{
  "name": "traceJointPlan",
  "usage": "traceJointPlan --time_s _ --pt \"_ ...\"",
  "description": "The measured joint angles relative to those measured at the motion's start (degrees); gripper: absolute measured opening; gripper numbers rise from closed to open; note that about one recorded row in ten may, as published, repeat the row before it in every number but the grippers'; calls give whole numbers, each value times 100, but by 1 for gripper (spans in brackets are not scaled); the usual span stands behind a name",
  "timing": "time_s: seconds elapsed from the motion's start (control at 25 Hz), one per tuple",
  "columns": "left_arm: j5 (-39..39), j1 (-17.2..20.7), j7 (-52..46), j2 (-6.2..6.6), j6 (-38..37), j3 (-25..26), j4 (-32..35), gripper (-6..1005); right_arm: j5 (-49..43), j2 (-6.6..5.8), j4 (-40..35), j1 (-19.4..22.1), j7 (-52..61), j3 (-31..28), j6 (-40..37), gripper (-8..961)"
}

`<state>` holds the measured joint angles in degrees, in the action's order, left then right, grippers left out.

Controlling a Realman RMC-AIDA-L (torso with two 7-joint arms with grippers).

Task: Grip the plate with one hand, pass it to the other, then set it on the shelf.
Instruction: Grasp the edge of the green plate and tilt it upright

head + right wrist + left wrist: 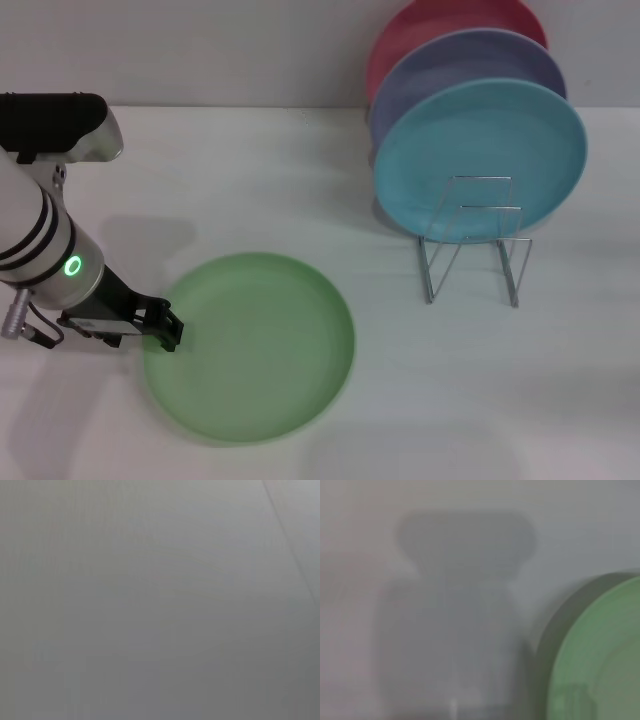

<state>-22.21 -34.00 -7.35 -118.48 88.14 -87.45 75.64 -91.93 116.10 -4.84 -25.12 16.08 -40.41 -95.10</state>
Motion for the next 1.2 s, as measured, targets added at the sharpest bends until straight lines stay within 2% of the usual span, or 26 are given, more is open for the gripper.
traceJointPlan --time_s 0.48,1.04,1.2 --pt "15 -109 45 1 -32 -36 -232 502 0 20 1 54 1 -28 -47 656" --pt "17 -214 63 0 -20 -110 -384 290 0 44 -20 84 1 -28 -147 657" --pt "21 -216 64 0 -27 -112 -393 287 0 45 -24 86 1 -28 -149 657"
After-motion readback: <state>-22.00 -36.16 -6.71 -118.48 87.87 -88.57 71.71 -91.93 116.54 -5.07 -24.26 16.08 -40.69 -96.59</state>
